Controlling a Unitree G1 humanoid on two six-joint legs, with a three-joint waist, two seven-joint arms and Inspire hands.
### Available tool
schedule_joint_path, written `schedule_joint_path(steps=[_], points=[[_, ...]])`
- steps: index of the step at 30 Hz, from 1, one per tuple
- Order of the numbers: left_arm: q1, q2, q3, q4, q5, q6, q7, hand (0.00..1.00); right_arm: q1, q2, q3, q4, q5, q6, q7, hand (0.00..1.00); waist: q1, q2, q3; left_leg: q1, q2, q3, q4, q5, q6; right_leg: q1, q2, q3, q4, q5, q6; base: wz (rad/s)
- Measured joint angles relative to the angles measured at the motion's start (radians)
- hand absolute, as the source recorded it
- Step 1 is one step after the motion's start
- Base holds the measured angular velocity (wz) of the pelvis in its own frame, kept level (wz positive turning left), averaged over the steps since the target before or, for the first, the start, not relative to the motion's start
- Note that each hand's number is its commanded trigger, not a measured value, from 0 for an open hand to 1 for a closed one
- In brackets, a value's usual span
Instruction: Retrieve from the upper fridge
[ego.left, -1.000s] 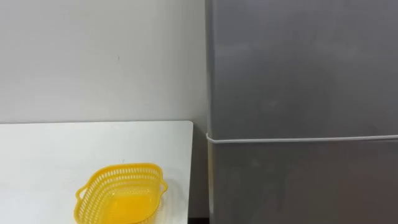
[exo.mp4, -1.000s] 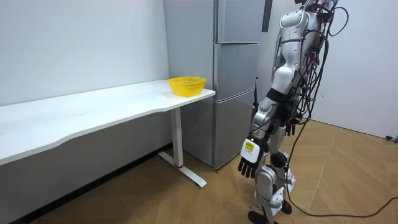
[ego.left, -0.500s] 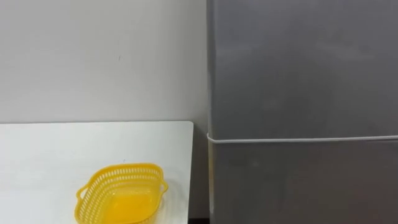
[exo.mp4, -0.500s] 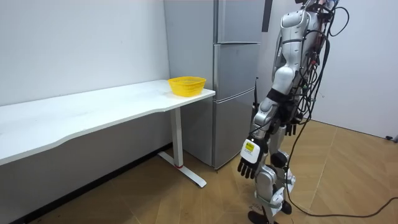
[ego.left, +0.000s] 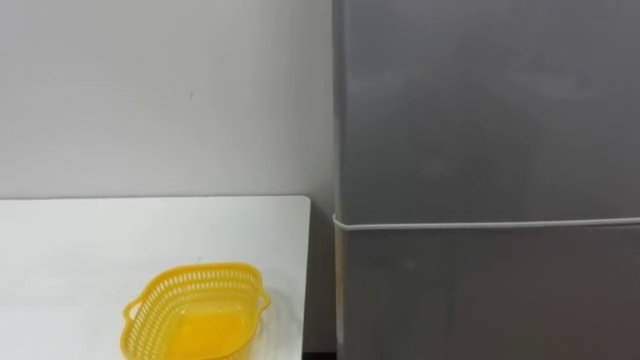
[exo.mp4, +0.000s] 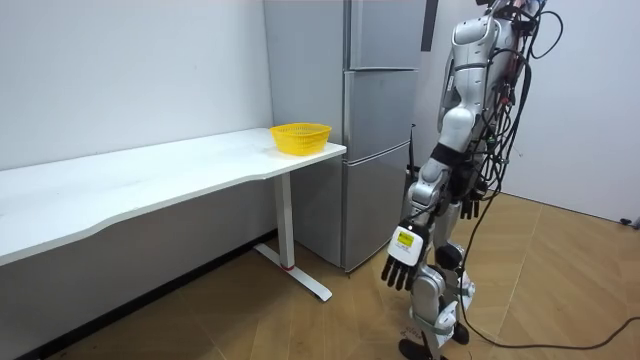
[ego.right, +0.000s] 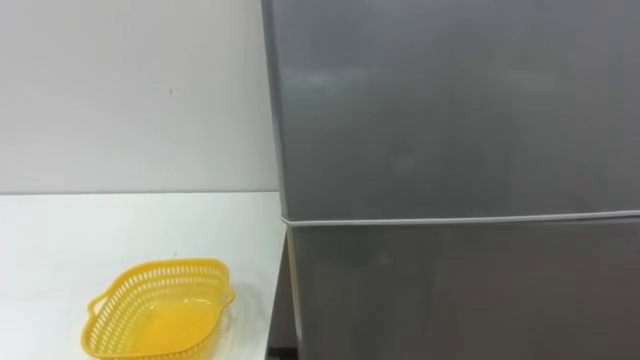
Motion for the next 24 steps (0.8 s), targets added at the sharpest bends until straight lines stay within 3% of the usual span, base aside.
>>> schedule_joint_path(steps=[4,6,9,11,14,16,19,23,24], points=[[0.0,-0.001,0.072,-0.026,-0.135,-0.011,0.069,0.0,-0.002,-0.001,-0.004,-0.009,0.005,-0.002,-0.016,0.0,0.003,0.007,-0.0008,0.001,0.0,0.002,0.0,0.0,0.0,0.0,0.0,0.0,0.0,0.0,0.0,0.0],[-0.002,-0.003,0.104,-0.044,-0.231,-0.036,0.12,0.0,-0.001,-0.002,-0.015,-0.009,0.006,-0.007,-0.022,0.0,0.008,0.015,-0.0008,0.005,0.0,0.001,-0.003,0.0,0.0,-0.001,0.001,0.006,0.001,0.0,0.0,-0.06],[-0.013,-0.012,0.202,-0.117,-0.298,-0.052,0.187,0.0,0.005,-0.003,-0.046,-0.017,0.007,-0.024,-0.025,0.0,0.015,0.019,-0.0018,0.007,0.0,0.001,-0.005,0.0,0.0,0.0,0.001,0.004,0.001,0.0,0.0,-0.01],[-0.023,-0.011,0.227,-0.146,-0.306,-0.083,0.236,0.0,0.004,-0.005,-0.068,-0.017,0.007,-0.03,-0.038,0.0,0.023,0.023,-0.0016,0.008,0.001,0.001,-0.009,0.0,0.0,0.002,0.002,0.002,0.002,0.0,0.0,0.0],[-0.037,-0.012,0.234,-0.183,-0.321,-0.116,0.296,0.0,0.001,-0.008,-0.095,-0.017,0.006,-0.046,-0.057,0.0,0.021,0.028,-0.0012,0.007,0.001,0.0,-0.016,0.0,0.0,0.003,0.002,-0.001,0.0,0.0,0.0,0.03],[-0.044,-0.017,0.236,-0.228,-0.345,-0.116,0.323,0.0,0.0,-0.008,-0.108,-0.017,0.006,-0.057,-0.058,0.0,0.022,0.036,-0.0046,0.007,0.001,0.002,-0.016,0.0,0.0,-0.002,0.002,0.0,0.0,0.001,0.001,0.0],[-0.044,-0.022,0.234,-0.363,-0.343,-0.128,0.372,0.0,0.002,-0.008,-0.109,-0.027,0.006,-0.079,-0.056,0.0,0.023,0.034,-0.0036,0.005,0.001,0.001,-0.015,0.0,0.0,-0.004,0.002,0.0,0.0,0.001,0.001,0.0],[-0.052,-0.022,0.216,-0.592,-0.344,-0.192,0.446,0.0,0.0,-0.008,-0.109,-0.043,-0.007,-0.116,-0.057,0.0,0.015,0.033,-0.004,0.006,0.0,0.0,-0.015,0.0,0.0,-0.003,0.002,0.001,0.0,0.001,0.001,0.0],[-0.053,-0.021,0.2,-0.656,-0.343,-0.212,0.462,0.0,-0.001,-0.008,-0.106,-0.043,-0.005,-0.125,-0.056,0.0,0.011,0.028,-0.0003,0.005,0.0,0.0,-0.016,0.0,0.0,-0.003,0.002,0.002,0.0,0.001,0.002,0.0]])
